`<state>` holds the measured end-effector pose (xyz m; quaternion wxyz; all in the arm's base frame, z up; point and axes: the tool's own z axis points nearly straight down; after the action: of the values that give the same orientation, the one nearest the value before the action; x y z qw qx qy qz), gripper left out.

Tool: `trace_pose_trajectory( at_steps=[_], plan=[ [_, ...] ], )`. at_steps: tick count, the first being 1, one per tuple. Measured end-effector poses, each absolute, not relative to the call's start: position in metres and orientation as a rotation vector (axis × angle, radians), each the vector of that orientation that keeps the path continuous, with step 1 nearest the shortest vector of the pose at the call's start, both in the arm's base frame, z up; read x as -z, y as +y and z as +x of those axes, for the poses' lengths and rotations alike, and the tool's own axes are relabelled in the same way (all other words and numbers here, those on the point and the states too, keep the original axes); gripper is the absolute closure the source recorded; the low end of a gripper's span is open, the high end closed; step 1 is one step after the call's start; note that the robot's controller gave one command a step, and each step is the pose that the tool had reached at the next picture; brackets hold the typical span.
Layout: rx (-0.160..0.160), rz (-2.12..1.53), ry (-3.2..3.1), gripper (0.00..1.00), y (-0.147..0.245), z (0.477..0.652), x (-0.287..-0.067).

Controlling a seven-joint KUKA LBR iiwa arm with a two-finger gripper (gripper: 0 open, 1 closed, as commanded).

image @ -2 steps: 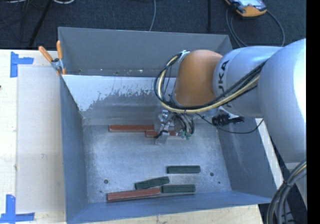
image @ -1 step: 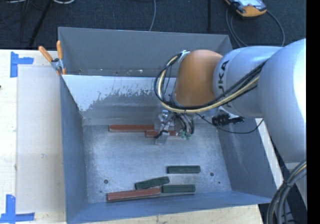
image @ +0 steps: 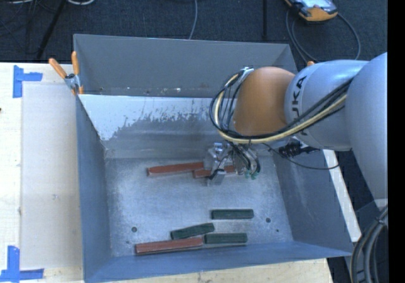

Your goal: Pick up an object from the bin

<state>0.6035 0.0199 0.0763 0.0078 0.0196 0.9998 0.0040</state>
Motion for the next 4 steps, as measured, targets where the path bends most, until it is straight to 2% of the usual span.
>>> trace_pose_trajectory(
  at_steps=[1,2,3,4],
  plan=[
    [0.001,0.170,3.136,1.00,0.017,0.597,-0.093],
    [0.001,-0.083,3.141,0.00,0.056,0.615,-0.077],
    [-0.001,-0.283,3.127,0.00,0.068,0.621,-0.070],
    [-0.003,-0.176,3.137,0.00,0.010,0.619,-0.076]
  ],
)
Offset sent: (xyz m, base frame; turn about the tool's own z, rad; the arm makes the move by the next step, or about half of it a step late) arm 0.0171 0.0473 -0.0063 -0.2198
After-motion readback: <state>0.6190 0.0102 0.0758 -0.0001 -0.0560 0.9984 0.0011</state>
